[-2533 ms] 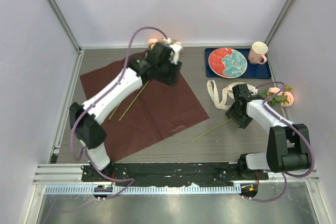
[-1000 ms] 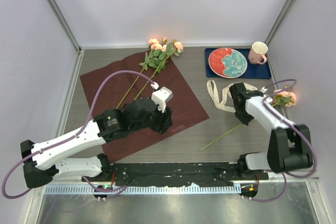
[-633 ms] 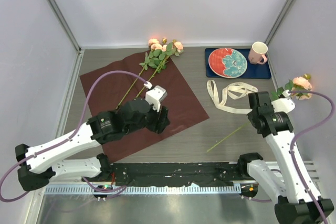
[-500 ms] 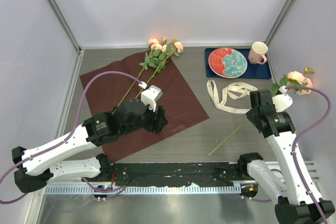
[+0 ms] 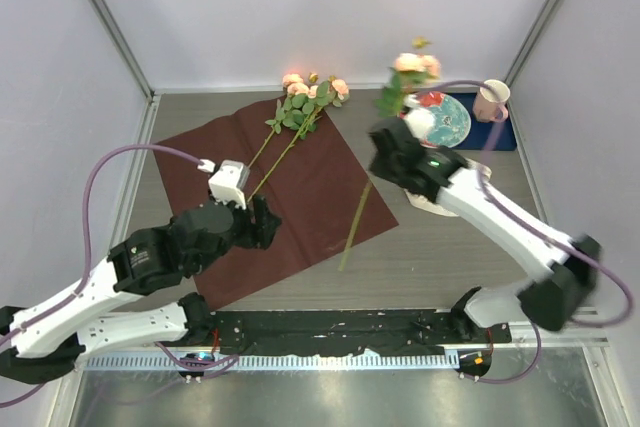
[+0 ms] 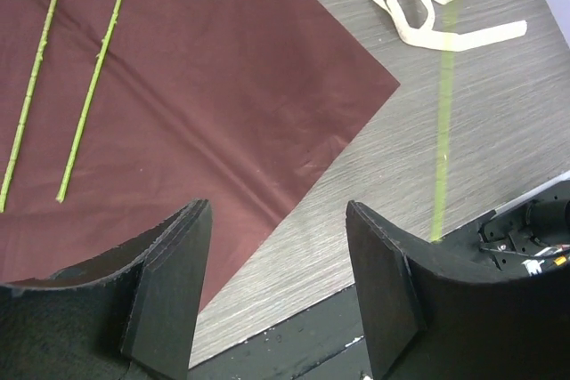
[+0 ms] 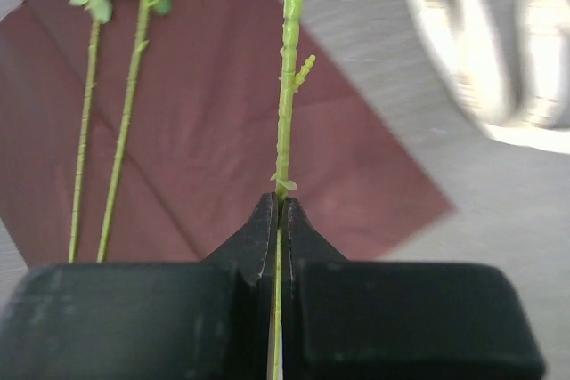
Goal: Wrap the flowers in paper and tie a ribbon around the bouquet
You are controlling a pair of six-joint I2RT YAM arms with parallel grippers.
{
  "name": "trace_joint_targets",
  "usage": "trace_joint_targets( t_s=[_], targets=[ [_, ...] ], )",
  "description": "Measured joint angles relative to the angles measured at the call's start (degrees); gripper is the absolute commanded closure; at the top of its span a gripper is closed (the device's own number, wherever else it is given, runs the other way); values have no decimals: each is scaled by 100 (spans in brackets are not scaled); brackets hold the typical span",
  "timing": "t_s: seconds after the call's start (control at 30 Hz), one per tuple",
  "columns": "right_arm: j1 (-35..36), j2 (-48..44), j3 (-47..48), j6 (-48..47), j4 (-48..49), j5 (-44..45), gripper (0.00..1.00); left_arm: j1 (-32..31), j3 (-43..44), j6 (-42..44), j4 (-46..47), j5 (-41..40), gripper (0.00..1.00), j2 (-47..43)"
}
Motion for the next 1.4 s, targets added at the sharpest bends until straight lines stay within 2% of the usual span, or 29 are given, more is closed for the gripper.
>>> trace_joint_targets(
  t_s=[0.13,0.27,0.3,0.33,0.47,0.53,0.83,1.0,1.13,1.27,1.4],
  targets=[
    [459,1880,835,9,1036,-157,100,13,20,-179,-227,-83,28,140],
    [573,3353,1764,20,1569,-356,100,428,173,-245,-363,61,32,702],
    [570,3713,2050,17,1681,-404,100,721,203,-243,-352,251,38,885],
    [562,4044,2334,15,1788,-466,100,1154,212,-221,-313,518,40,1086],
    [503,5088,3274,-2,2111,-581,100,3195,186,-138,-98,1788,41,1814],
    [472,5431,3547,24,2223,-612,100,3982,203,-96,24,2120,41,2129],
    [420,6349,3941,396,2389,-505,100,6011,966,105,549,3342,52,3930],
    [433,6446,3987,472,2433,-352,100,6585,1506,350,629,3504,60,5110],
    [459,6446,3987,514,2559,-225,100,6631,2284,647,494,3532,67,6172],
    [481,6446,3987,595,2612,-251,100,6590,2520,887,367,3539,73,6725],
    [531,6446,3987,754,2656,-389,100,6529,2518,1071,138,3346,85,6863]
  ],
)
